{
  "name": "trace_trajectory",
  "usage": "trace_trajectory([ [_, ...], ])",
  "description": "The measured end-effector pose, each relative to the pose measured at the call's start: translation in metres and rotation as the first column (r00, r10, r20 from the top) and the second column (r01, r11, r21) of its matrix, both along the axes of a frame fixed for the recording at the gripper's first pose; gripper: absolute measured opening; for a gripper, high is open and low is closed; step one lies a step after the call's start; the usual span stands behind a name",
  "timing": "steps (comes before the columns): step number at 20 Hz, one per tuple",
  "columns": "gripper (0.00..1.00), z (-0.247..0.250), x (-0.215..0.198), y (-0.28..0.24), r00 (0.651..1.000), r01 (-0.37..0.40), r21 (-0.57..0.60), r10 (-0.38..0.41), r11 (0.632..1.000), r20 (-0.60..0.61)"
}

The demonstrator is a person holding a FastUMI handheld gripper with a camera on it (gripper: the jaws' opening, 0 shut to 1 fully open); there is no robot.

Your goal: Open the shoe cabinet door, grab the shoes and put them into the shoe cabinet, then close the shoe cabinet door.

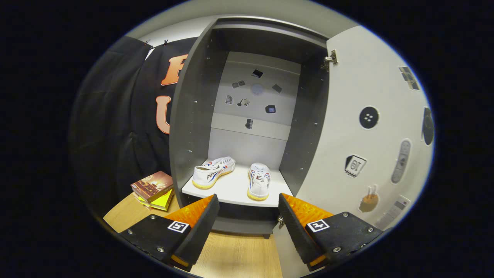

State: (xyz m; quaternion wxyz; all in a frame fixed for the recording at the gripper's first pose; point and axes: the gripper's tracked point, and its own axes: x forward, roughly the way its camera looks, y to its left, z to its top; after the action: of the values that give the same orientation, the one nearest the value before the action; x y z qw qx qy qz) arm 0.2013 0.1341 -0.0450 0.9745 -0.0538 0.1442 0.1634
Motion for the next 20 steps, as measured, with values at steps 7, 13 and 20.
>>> trace_trajectory([
  [7, 0.95, 0.045, -0.095, -0.09, 0.996, 0.077, -0.024, -0.076, 0.997, 0.039],
  [13, 0.95, 0.063, -0.119, -0.191, 0.968, 0.244, -0.017, -0.243, 0.97, 0.059],
  [20, 0.95, 0.066, -0.12, -0.273, 0.927, 0.37, -0.013, -0.368, 0.929, 0.077],
])
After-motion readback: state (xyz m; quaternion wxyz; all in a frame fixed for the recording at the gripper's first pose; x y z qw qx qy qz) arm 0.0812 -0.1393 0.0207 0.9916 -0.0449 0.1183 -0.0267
